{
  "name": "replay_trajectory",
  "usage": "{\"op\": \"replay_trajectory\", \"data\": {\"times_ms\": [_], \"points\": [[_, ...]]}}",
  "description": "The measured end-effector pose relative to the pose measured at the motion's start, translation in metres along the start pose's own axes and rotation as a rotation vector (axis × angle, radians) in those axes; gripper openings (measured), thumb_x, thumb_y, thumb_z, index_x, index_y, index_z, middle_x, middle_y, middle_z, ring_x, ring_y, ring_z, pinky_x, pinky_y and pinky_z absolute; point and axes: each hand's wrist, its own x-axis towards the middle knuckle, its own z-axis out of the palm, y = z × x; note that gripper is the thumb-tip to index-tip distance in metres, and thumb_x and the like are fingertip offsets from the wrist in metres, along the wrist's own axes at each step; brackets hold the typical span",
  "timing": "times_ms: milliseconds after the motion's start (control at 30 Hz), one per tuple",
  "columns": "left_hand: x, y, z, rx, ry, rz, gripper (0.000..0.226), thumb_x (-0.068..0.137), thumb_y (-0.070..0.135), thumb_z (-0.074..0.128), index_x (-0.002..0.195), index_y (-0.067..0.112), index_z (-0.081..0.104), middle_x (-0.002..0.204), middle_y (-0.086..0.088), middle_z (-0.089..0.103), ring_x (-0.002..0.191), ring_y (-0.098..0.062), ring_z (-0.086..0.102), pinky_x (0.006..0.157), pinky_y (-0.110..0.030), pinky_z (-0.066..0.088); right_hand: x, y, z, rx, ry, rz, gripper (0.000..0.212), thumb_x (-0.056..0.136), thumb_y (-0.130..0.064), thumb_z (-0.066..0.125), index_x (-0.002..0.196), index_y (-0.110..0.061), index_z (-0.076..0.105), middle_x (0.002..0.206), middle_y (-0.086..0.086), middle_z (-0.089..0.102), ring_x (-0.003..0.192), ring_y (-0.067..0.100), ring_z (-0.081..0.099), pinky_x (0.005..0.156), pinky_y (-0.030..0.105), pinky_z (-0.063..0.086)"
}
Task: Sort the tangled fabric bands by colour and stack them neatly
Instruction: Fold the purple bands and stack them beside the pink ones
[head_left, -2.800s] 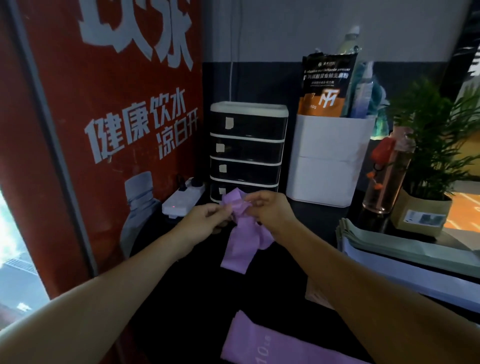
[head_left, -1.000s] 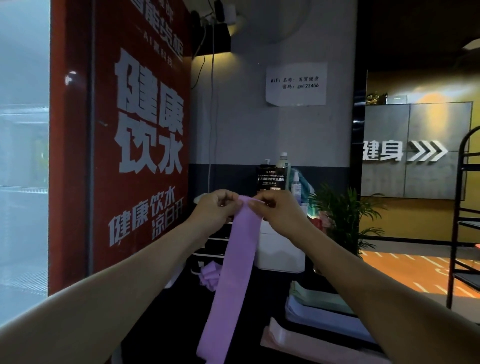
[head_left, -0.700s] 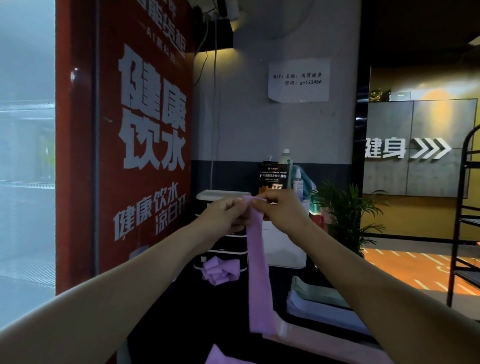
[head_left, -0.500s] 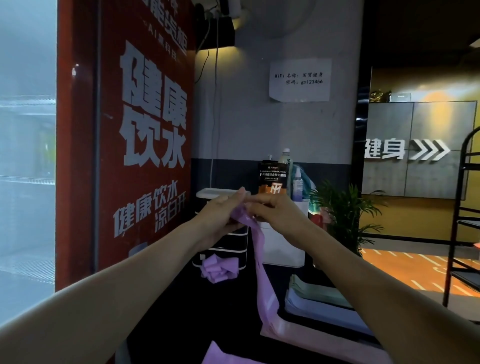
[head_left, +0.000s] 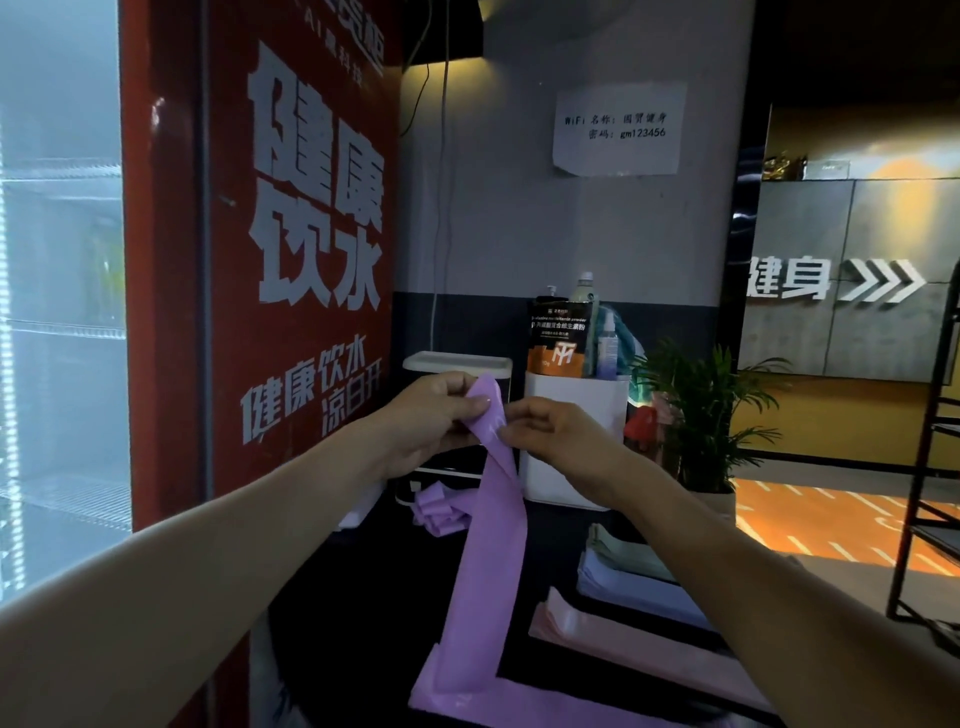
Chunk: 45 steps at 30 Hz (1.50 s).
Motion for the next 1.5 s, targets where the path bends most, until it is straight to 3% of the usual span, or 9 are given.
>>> {"op": "replay_trajectory", "data": {"times_ms": [267, 400, 600, 833, 967, 1067, 1200, 1300, 1500], "points": [[-0.006, -0.008, -0.008, -0.008, 0.022, 0.005, 0.018, 0.096, 0.003, 0.046, 0.088, 0.012, 0.059, 0.081, -0.002, 0.064, 0.069, -0.007, 0.063, 0.063, -0.018, 0.054, -0.014, 0.013, 0.001, -0.028, -0.069, 0.062, 0.006, 0.079, -0.005, 0.070, 0.082, -0.005, 0.065, 0.085, 0.013, 0.063, 0.080, 0.021, 0.057, 0.080, 0.032, 0.047], [-0.006, -0.017, -0.013, 0.025, 0.096, 0.000, 0.018, 0.096, 0.003, 0.045, 0.089, 0.013, 0.058, 0.086, -0.003, 0.062, 0.078, -0.011, 0.059, 0.071, -0.022, 0.052, -0.018, 0.020, -0.005, -0.055, -0.039, 0.087, 0.009, 0.078, -0.005, 0.071, 0.079, -0.003, 0.063, 0.084, 0.012, 0.063, 0.081, 0.021, 0.057, 0.084, 0.037, 0.048], [-0.007, -0.033, -0.023, 0.042, 0.279, 0.005, 0.022, 0.096, 0.001, 0.045, 0.082, 0.014, 0.056, 0.085, -0.002, 0.060, 0.077, -0.011, 0.057, 0.065, -0.019, 0.052, -0.038, 0.039, -0.010, -0.233, -0.084, 0.161, 0.010, 0.074, -0.008, 0.076, 0.078, -0.010, 0.067, 0.078, 0.005, 0.065, 0.074, 0.016, 0.058, 0.074, 0.030, 0.047], [-0.015, -0.062, -0.030, 0.078, 0.422, -0.014, 0.013, 0.097, 0.001, 0.043, 0.094, 0.007, 0.054, 0.085, -0.005, 0.057, 0.074, -0.012, 0.055, 0.053, -0.014, 0.053, -0.065, 0.070, -0.020, -0.658, -0.156, 0.295, 0.032, 0.075, -0.013, 0.076, 0.055, -0.016, 0.052, 0.057, -0.003, 0.037, 0.053, 0.008, 0.034, 0.049, 0.020, 0.027], [-0.019, -0.086, -0.034, 0.073, 0.486, -0.084, 0.011, 0.097, 0.002, 0.043, 0.101, 0.003, 0.053, 0.098, -0.014, 0.056, 0.073, -0.015, 0.054, 0.071, -0.031, 0.053, -0.083, 0.094, -0.028, -0.756, -0.101, 0.405, 0.011, 0.080, -0.017, 0.071, 0.083, -0.007, 0.067, 0.075, 0.004, 0.052, 0.068, 0.015, 0.051, 0.055, 0.021, 0.042], [-0.022, -0.100, -0.035, 0.057, 0.497, -0.136, 0.023, 0.098, 0.003, 0.042, 0.117, -0.003, 0.052, 0.102, -0.014, 0.055, 0.073, -0.014, 0.053, 0.082, -0.032, 0.045, -0.097, 0.102, -0.031, -0.788, -0.074, 0.447, 0.011, 0.083, -0.016, 0.068, 0.086, -0.006, 0.066, 0.071, 0.001, 0.054, 0.061, 0.007, 0.047, 0.050, 0.012, 0.034], [-0.026, -0.116, -0.035, 0.047, 0.514, -0.178, 0.029, 0.098, 0.005, 0.043, 0.124, -0.006, 0.048, 0.118, -0.021, 0.055, 0.073, -0.014, 0.053, 0.083, -0.032, 0.044, -0.113, 0.108, -0.036, -0.578, 0.031, 0.522, 0.025, 0.084, -0.007, 0.066, 0.063, -0.010, 0.053, 0.068, 0.004, 0.053, 0.063, 0.011, 0.046, 0.054, 0.015, 0.034], [-0.030, -0.128, -0.031, -0.002, 0.519, -0.216, 0.032, 0.099, 0.005, 0.042, 0.129, -0.006, 0.045, 0.129, -0.023, 0.052, 0.086, -0.022, 0.055, 0.083, -0.034, 0.046, -0.128, 0.113, -0.039, -0.133, 0.208, 0.641, 0.019, 0.083, -0.004, 0.066, 0.070, -0.012, 0.055, 0.081, 0.008, 0.059, 0.066, 0.013, 0.051, 0.060, 0.021, 0.042], [-0.039, -0.146, -0.020, -0.088, 0.483, -0.243, 0.032, 0.098, -0.002, 0.036, 0.128, -0.006, 0.046, 0.110, -0.018, 0.057, 0.073, -0.015, 0.052, 0.067, -0.025, 0.047, -0.148, 0.127, -0.039, 0.301, 0.427, 0.665, 0.038, 0.085, 0.006, 0.060, 0.059, -0.012, 0.039, 0.050, 0.001, 0.036, 0.049, 0.010, 0.035, 0.053, 0.022, 0.034]]}}
